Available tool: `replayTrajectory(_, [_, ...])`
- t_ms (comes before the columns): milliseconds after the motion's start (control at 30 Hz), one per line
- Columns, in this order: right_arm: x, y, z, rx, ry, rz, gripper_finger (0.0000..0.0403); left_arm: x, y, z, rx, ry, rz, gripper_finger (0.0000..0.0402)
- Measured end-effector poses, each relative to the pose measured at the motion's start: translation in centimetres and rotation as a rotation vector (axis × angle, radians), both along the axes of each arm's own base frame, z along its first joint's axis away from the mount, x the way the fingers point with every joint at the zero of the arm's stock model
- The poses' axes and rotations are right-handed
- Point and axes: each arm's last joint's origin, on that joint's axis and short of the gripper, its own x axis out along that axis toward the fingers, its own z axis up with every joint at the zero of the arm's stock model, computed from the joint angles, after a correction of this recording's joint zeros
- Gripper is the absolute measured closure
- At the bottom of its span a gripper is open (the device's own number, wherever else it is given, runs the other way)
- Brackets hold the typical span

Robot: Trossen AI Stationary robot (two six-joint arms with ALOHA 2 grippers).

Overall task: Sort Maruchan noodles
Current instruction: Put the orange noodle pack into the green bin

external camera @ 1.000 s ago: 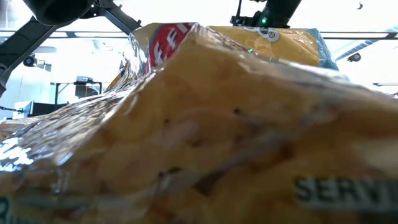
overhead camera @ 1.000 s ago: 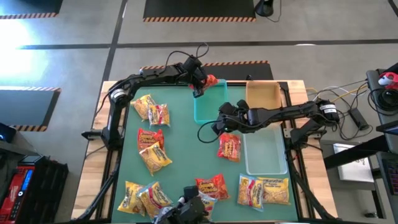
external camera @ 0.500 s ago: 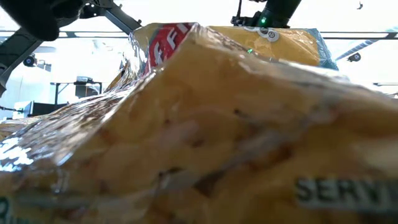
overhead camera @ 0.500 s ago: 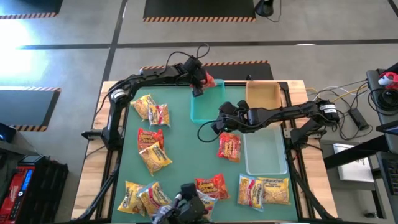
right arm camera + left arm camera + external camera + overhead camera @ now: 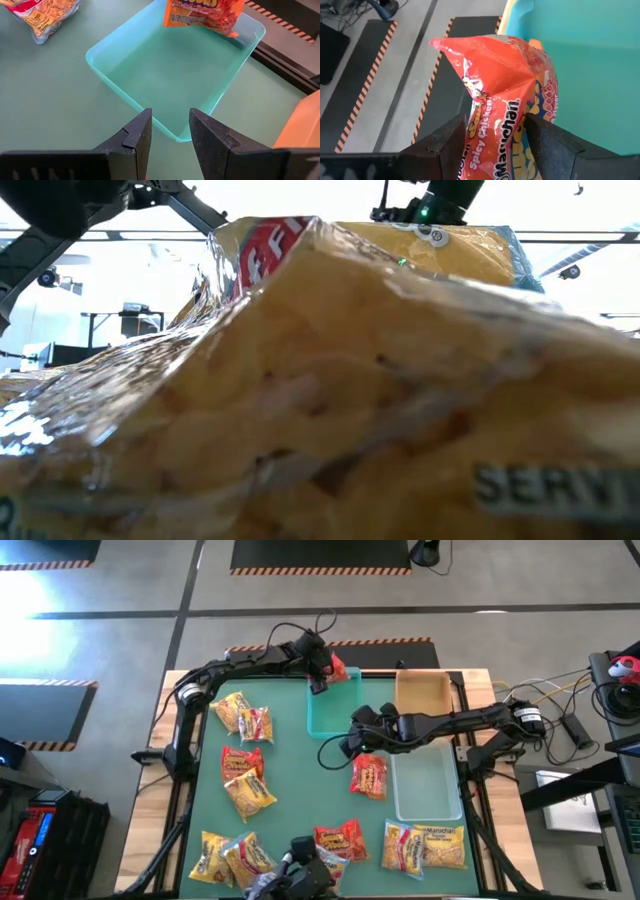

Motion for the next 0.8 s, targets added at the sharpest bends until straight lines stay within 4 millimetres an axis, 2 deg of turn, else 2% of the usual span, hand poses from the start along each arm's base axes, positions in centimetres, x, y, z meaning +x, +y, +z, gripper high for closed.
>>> replayTrajectory(267, [-0.4,0.1,-0.3,0.027,0.051,0.018,0.0280,0.0,-0.5,-0.2,-0.063,-0.003,-0.018,0.0214])
replayTrajectory(467, [-0.7,0.4,-0.7,0.150,0.099,0.081,0.0280,0.0,-0.5,0.2,-0.070,-0.031,0.011,0.0214])
replayTrajectory(633, [-1.4,0.9,-1.1,0.281,0.181,0.139,0.0280,-0.2,-0.6,1.2,-0.081,-0.070,0.043,0.0214])
replayTrajectory(800, [-2.5,1.4,-1.8,0.350,0.300,0.161,0.0280,-0.6,-1.2,3.1,-0.145,-0.160,0.077,0.0214])
